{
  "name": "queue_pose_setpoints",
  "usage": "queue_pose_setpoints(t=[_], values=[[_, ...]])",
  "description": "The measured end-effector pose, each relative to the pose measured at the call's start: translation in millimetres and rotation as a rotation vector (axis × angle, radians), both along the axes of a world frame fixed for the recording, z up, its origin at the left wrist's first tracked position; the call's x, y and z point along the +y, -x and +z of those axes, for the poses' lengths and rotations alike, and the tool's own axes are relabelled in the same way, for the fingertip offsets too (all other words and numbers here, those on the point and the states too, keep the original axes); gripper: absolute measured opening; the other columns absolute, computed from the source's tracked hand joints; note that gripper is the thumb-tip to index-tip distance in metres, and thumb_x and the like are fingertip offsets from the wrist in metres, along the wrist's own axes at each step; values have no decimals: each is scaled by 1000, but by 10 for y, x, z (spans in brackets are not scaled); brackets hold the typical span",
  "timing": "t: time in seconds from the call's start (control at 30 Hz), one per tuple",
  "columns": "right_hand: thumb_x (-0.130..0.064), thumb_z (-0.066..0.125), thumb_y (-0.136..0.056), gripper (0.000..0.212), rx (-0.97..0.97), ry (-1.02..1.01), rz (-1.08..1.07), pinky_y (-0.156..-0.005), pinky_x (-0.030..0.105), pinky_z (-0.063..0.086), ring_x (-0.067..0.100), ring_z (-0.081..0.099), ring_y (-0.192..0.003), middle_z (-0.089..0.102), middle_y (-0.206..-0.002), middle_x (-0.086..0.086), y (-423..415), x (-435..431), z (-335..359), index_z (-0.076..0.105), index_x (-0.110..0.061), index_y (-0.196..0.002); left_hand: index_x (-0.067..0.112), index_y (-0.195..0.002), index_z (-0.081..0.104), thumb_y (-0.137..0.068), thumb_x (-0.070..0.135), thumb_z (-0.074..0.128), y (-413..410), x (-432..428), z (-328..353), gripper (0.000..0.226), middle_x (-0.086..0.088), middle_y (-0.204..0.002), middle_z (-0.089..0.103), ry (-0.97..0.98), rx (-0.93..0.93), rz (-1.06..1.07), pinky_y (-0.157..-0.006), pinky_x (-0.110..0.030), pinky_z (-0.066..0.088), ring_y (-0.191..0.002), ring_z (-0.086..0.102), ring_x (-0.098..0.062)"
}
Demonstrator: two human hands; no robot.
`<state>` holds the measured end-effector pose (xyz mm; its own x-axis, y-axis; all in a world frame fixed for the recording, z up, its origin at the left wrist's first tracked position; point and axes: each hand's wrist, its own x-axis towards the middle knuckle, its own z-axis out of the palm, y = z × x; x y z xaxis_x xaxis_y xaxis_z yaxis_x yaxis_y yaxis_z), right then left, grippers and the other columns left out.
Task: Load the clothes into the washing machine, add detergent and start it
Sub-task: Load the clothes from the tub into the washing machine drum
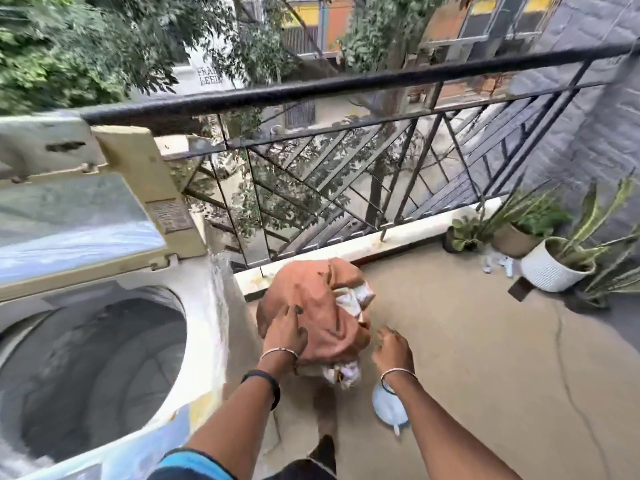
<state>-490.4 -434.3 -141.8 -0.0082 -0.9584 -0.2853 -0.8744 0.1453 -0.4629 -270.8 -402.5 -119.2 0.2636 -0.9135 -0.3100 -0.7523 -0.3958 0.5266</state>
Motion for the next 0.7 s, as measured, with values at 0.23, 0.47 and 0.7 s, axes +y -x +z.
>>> queue_pose_setpoints(t=[0.23,0.47,0.7], values=[[-7,50,-81,32,35,-154,37,-80,38,52,40,64,-98,72,-104,19,-233,-869,-413,73,-14,-103,15,-129,48,-83,11,51,-162,-710,-529,46,-16,-120,58,-162,25,116,-88,-41,48,-109,58,-38],[-7,51,-82,25,-31,-323,5,-81,38,51,39,64,-99,71,-103,20,-810,-1576,-957,71,-7,-98,12,-129,48,-89,16,49,-433,-1353,-1092,41,-18,-118,58,-257,30,172,-90,-42,45,-111,54,-38],[-27,70,-80,51,-69,-488,-38,-91,37,47,32,62,-111,68,-116,15,-1252,-2046,-1701,56,-9,-125,9,-122,55,-89,20,52,-632,-1581,-1676,35,-18,-117,60,-293,10,233,-88,-44,45,-102,58,-43]])
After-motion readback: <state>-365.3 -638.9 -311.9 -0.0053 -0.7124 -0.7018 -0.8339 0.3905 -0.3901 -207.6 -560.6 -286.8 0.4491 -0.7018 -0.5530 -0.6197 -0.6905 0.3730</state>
